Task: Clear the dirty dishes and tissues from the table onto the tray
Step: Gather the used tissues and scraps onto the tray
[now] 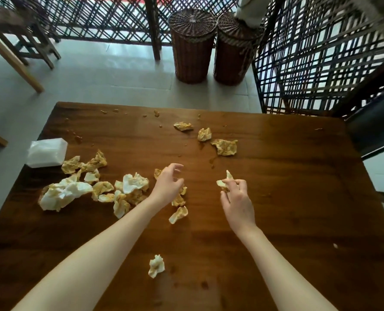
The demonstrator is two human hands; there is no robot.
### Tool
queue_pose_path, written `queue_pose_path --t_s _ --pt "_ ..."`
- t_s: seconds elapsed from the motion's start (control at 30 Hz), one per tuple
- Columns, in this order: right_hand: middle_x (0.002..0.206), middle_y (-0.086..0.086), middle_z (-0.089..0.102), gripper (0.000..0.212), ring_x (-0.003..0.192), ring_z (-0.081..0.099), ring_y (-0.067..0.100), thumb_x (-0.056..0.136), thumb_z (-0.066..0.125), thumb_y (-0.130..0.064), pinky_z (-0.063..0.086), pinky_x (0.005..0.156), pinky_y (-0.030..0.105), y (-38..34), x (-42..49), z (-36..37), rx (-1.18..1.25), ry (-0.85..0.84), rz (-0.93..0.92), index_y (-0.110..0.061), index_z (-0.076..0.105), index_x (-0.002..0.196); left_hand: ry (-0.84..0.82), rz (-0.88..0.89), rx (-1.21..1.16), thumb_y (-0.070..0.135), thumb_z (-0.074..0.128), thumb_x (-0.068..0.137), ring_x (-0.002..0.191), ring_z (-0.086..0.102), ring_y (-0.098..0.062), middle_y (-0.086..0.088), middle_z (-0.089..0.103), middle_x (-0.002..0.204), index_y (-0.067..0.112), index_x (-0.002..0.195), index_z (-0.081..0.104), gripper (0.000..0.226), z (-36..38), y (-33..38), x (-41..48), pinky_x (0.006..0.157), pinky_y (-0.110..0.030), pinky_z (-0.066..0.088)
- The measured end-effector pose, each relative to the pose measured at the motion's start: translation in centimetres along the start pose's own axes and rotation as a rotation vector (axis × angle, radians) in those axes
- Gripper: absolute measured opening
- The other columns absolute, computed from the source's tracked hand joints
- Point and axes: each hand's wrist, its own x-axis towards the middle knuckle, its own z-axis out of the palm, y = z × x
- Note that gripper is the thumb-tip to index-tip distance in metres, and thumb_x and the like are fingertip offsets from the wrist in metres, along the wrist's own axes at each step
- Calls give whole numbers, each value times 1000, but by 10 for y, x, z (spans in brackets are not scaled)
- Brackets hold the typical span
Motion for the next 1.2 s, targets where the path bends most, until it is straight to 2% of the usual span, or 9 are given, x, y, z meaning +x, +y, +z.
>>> queue_pose_path --t_s 0.07,0.2,0.37,0.5,0.7,0.8,0.97,1.1,1.2 --pt "117 2 48 33 76 60 7 90 61 -13 47 56 7 9 14 -6 0 16 15 -20 55 121 -6 14 39 12 57 92 97 54 -11 -2 51 121 20 126 50 36 4 12 22 77 -19 47" --pt "114 1 48 31 66 49 2 90 62 -12 39 50 4 34 45 -13 -4 37 55 -18 57 120 -10 29 107 15 58 91 103 49 -13 -7 46 129 16 130 47 40 20 33 72 85 -21 41" --pt "115 2 49 29 73 49 2 90 61 -12 39 57 4 55 72 -12 9 68 100 -18 58 118 13 25 268 33 68 84 127 37 -27 -10 35 138 18 135 42 58 46 52 131 101 -37 39" --pt "117 4 50 28 77 50 3 90 62 -11 41 60 5 70 79 -9 19 77 120 -17 60 117 20 39 256 44 73 78 134 29 -30 -11 25 145 20 136 40 72 69 61 166 107 -41 34" --pt "120 3 50 28 79 49 2 91 61 -12 39 59 3 80 85 -1 42 79 169 -18 61 118 -37 19 502 67 68 68 142 20 -31 -11 20 154 27 143 32 92 104 62 192 115 -48 25" --pt "120 3 50 27 78 51 3 91 60 -13 41 58 5 85 88 -1 54 84 187 -20 60 118 -19 36 582 61 71 70 139 24 -30 -11 26 150 26 135 40 80 119 61 193 110 -47 26" --pt "120 5 50 26 81 52 5 92 60 -14 49 60 12 96 89 -5 45 111 207 -19 60 117 -2 94 477 30 72 81 122 38 -29 -9 40 130 22 117 56 41 131 64 188 99 -40 38" --pt "118 5 51 26 78 50 4 90 62 -13 42 57 5 105 85 -2 47 135 206 -18 62 115 -25 134 315 2 59 87 108 46 -26 -8 46 113 13 104 61 20 130 73 183 89 -34 45" --pt "115 3 51 27 75 50 3 88 64 -11 41 54 4 107 82 0 70 144 164 -19 62 113 59 141 241 0 52 88 102 48 -26 -7 46 106 12 94 60 15 105 79 193 85 -33 44"
